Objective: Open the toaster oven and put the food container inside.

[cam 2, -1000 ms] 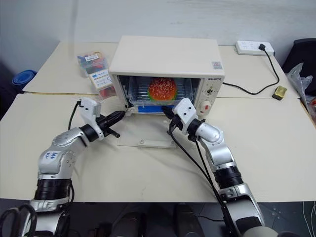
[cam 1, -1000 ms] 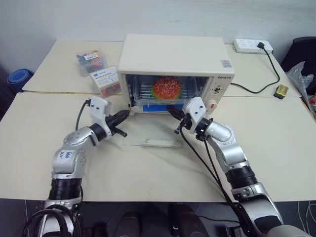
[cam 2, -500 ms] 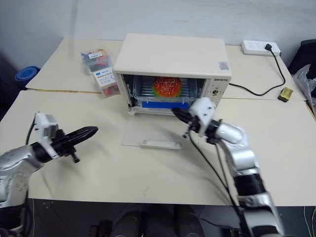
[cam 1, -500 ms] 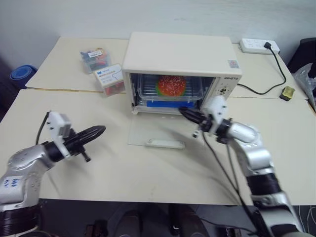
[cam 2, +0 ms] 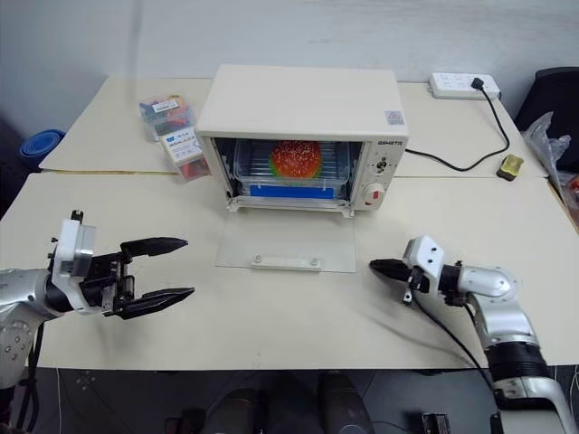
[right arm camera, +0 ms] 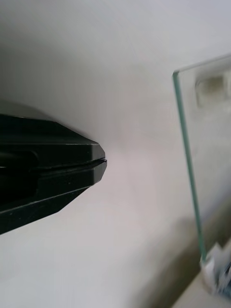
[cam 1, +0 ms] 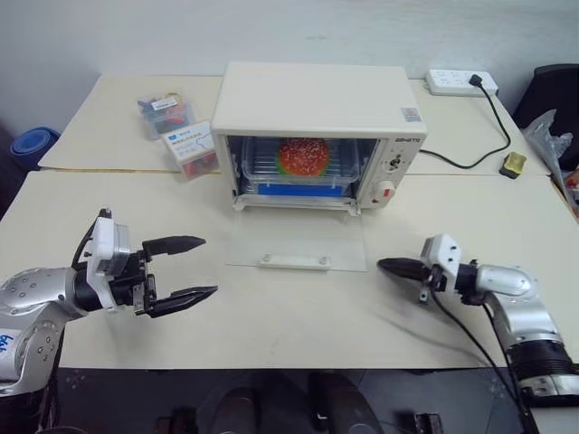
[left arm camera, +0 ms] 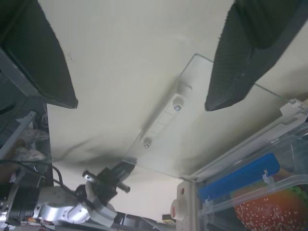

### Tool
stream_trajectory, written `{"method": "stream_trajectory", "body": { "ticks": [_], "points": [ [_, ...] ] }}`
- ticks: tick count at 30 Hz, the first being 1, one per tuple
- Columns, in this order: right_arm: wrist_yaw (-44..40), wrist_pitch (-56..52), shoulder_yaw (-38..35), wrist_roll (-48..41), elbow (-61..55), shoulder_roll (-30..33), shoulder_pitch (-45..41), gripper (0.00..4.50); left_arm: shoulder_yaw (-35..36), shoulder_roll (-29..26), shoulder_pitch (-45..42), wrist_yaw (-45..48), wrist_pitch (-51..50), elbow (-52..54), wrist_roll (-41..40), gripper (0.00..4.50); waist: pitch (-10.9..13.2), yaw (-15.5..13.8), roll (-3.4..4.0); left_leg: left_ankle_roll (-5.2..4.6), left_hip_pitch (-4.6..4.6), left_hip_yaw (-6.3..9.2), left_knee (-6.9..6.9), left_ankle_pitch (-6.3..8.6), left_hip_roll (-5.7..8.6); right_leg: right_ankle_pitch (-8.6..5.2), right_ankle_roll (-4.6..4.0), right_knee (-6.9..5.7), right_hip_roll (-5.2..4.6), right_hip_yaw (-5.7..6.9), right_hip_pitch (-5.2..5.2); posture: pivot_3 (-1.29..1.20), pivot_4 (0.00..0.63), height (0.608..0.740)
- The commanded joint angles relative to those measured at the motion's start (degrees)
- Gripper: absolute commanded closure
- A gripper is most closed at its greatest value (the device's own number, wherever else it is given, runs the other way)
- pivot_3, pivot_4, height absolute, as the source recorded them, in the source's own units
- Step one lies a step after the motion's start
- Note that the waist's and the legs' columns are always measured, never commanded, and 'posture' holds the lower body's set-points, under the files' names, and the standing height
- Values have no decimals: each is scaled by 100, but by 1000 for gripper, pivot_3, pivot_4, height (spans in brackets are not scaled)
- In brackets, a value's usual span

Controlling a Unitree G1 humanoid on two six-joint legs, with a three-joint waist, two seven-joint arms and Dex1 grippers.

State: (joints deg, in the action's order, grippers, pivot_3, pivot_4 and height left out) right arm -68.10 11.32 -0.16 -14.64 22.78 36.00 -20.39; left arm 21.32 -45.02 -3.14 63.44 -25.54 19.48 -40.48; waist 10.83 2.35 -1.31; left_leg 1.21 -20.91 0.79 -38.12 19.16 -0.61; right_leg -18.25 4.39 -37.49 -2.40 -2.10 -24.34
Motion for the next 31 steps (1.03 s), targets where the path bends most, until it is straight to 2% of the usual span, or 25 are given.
{"method": "stream_trajectory", "body": {
  "ticks": [1,4,9,12,14,17,18,20,25,27,31],
  "points": [
    [-128,5,32,-267,-313,-231,-99,4500,213,129,-177,-252,-91,120,-426,39,0,-15,0,1,-2,2,-2,0,0,0,0,0,-1,1,-1,0,150,740],
    [-202,-55,-65,-865,-977,-713,-32,4500,484,270,-212,-540,-325,42,-822,39,-1,-31,1,2,-13,6,-4,0,0,0,0,0,-3,5,-8,0,150,740],
    [780,-450,-593,-1472,-1552,-1281,-491,4500,822,477,-385,-1181,-296,-228,-880,39,0,-51,2,14,-18,10,-10,-7,-1,0,0,-10,-3,6,-16,0,150,740],
    [1329,-824,-883,-1897,-1625,-1574,-1021,4500,820,500,-271,-1343,-39,-332,-503,39,0,-52,3,15,-17,11,-10,-8,2,0,0,-12,-5,6,-17,0,150,740],
    [1354,-1087,-948,-2042,-1655,-1558,-1143,4500,734,444,-44,-1201,197,-358,-214,39,0,-59,3,19,-18,13,-5,-10,2,0,-1,-11,-4,9,-21,0,150,740],
    [848,-1127,-853,-1911,-1736,-1161,-936,4500,675,364,430,-924,821,-568,393,39,-1,-63,4,40,-21,14,10,-21,0,-3,-4,-2,-4,11,-20,0,150,740],
    [648,-1091,-809,-1831,-1757,-1004,-824,4129,666,337,559,-854,1018,-653,583,0,-1,-79,4,38,-30,14,10,-20,0,-2,-4,-1,-4,12,-22,0,150,740],
    [115,-1202,-685,-1787,-1874,-580,-472,3703,689,284,846,-703,1392,-841,878,0,-1,-96,4,30,-38,13,10,-15,3,-3,-4,10,-11,15,-19,0,150,740],
    [-1146,-330,-551,-1384,-1807,206,644,2029,769,394,1496,-624,2108,-1006,1328,0,-1,-82,4,-14,-32,8,6,9,6,-1,-1,46,-17,12,-6,0,150,740],
    [-1319,-2,-649,-1310,-1657,300,1039,1365,751,501,1663,-734,2274,-918,1429,0,-1,-81,4,-14,-23,9,6,8,3,-1,0,42,-15,13,-1,0,150,740],
    [-1107,229,-782,-1313,-1616,205,1306,144,722,642,1811,-847,2449,-750,1458,0,-1,-51,4,-12,-10,-1,3,7,4,1,0,19,-14,3,0,0,150,740]
  ]
}}
